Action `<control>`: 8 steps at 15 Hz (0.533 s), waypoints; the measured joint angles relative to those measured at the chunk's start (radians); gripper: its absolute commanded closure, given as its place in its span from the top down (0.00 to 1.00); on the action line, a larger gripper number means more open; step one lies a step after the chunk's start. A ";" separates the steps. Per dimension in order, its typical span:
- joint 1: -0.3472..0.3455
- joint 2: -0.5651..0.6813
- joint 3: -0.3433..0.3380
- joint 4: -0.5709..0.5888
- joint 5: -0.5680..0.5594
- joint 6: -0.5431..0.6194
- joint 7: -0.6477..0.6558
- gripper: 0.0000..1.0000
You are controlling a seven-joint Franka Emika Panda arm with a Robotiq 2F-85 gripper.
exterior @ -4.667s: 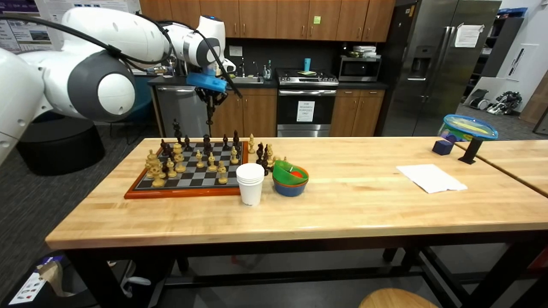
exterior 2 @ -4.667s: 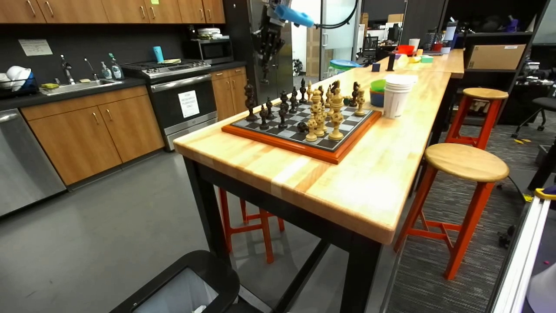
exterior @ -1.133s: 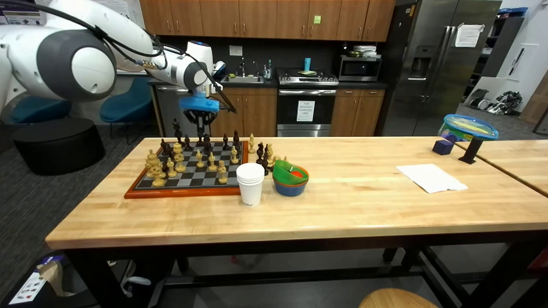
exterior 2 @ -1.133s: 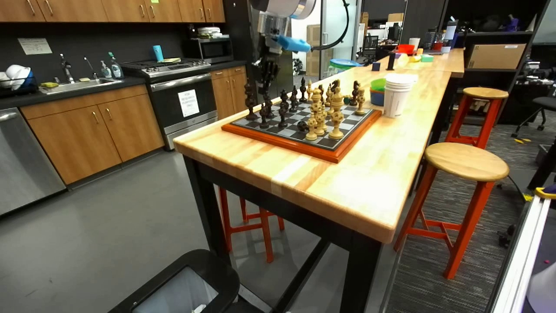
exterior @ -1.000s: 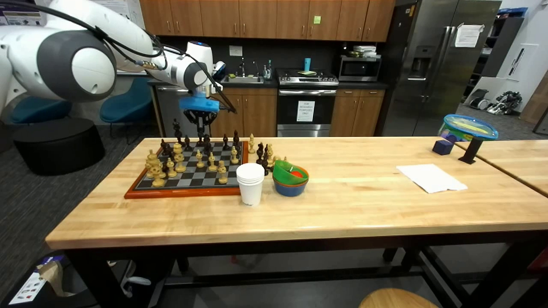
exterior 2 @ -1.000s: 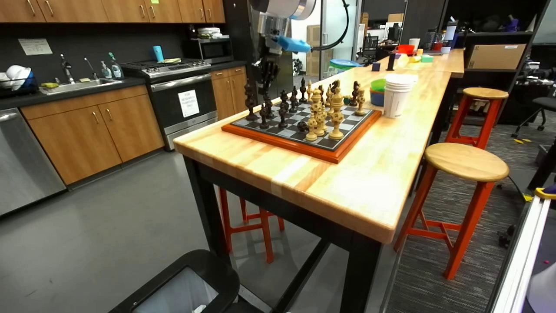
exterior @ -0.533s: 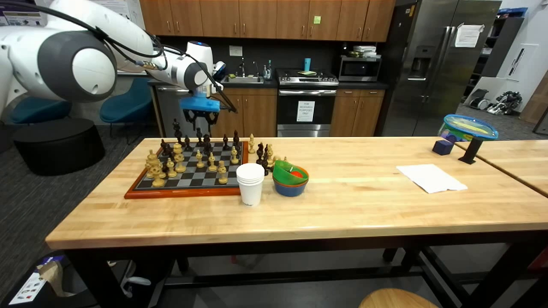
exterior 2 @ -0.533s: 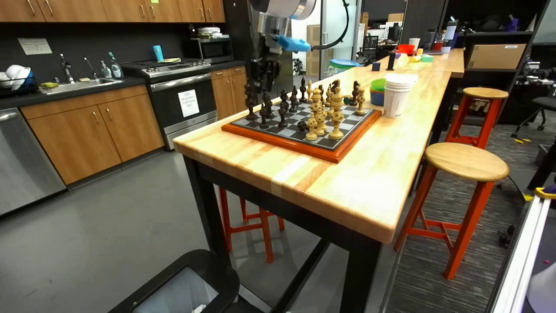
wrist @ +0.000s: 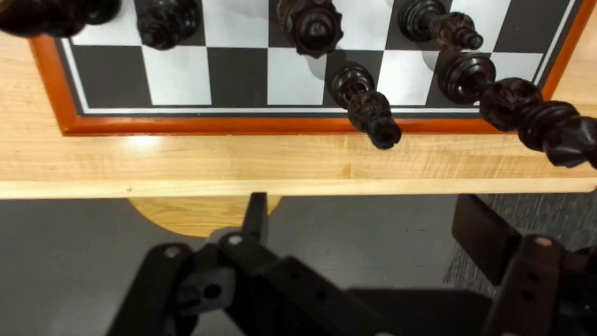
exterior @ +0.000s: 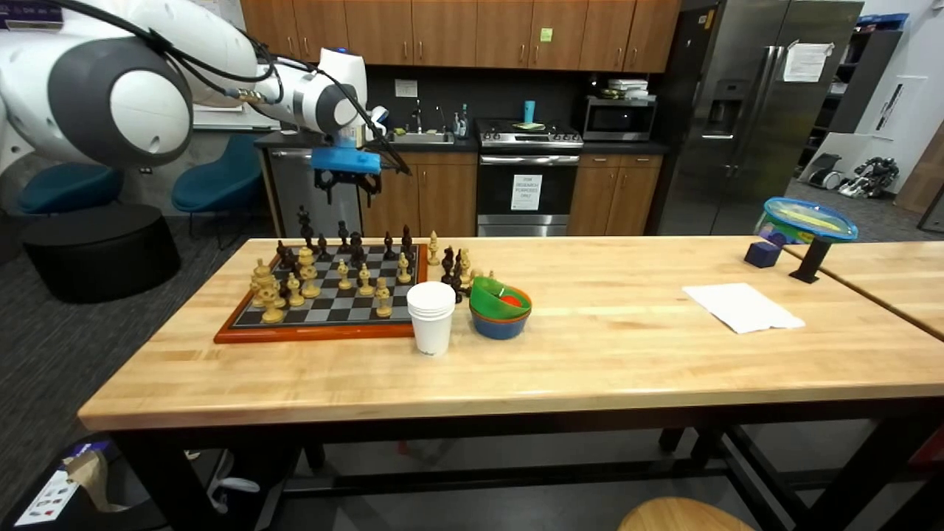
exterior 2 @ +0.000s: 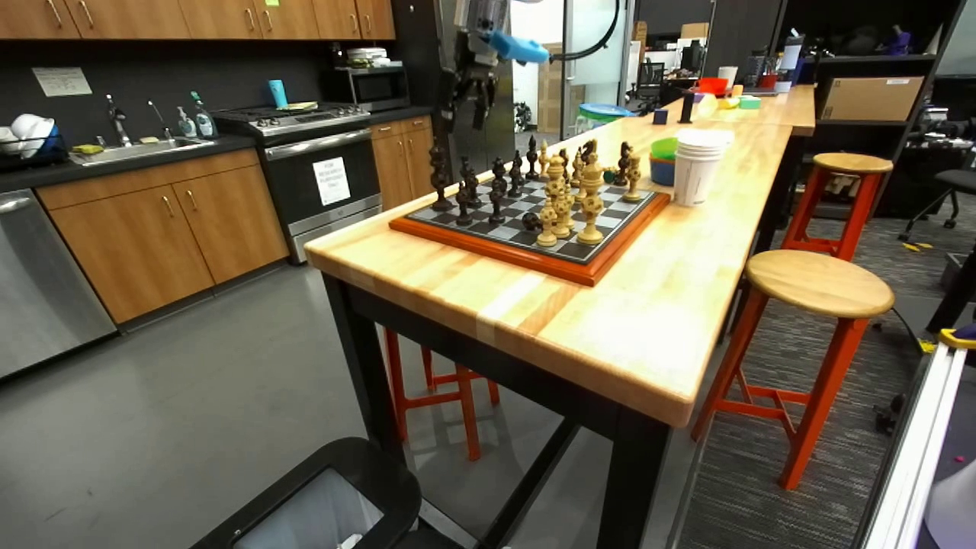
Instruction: Move the chess piece to the left
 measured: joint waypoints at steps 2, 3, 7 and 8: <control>-0.001 -0.048 -0.019 0.000 -0.024 -0.050 0.005 1.00; -0.002 -0.076 -0.032 -0.003 -0.044 -0.080 0.008 1.00; -0.003 -0.204 -0.081 -0.059 -0.132 -0.193 0.021 1.00; -0.003 -0.241 -0.092 -0.084 -0.150 -0.222 0.023 1.00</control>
